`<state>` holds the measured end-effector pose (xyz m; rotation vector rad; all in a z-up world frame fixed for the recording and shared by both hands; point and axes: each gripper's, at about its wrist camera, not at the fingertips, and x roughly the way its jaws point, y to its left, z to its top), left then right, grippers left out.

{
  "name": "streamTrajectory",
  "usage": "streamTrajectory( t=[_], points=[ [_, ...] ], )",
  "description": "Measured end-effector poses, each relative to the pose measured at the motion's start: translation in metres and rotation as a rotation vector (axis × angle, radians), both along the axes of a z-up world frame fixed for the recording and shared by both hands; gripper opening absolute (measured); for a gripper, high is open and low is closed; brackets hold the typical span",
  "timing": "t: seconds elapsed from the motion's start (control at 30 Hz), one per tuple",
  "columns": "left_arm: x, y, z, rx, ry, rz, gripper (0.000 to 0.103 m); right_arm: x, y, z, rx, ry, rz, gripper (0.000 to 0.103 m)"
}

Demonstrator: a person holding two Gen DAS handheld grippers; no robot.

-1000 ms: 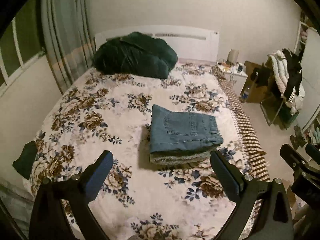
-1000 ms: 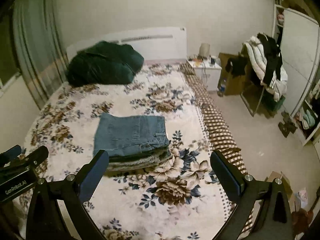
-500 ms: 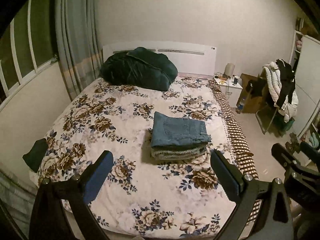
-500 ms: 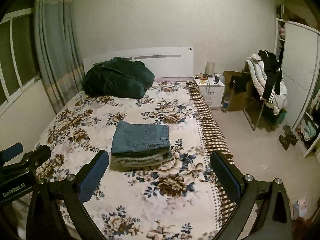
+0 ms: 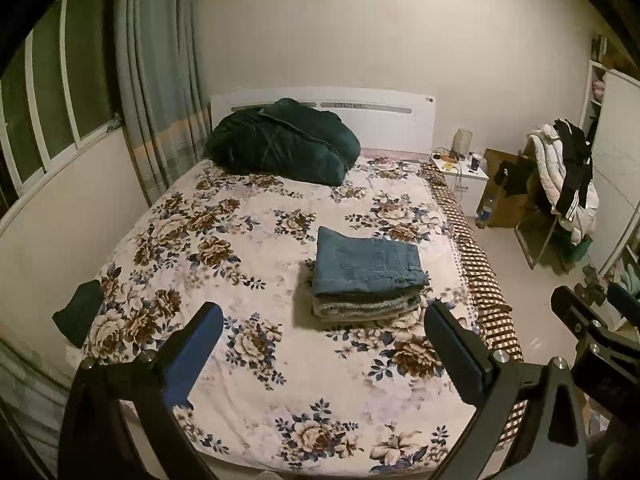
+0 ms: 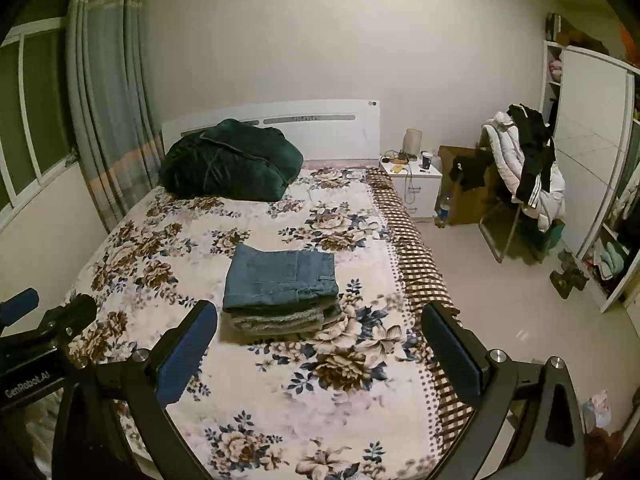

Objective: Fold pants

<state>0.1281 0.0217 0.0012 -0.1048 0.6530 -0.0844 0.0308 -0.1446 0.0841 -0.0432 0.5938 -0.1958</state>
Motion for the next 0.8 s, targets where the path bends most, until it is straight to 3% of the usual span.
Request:
streamTrajectory(
  t=[0.8],
  points=[
    [-0.012,0.004,0.012,0.010,-0.019,-0.013,0.103,-0.005,0.011,0.022,0.004,-0.025,0.013,0.103]
  ],
)
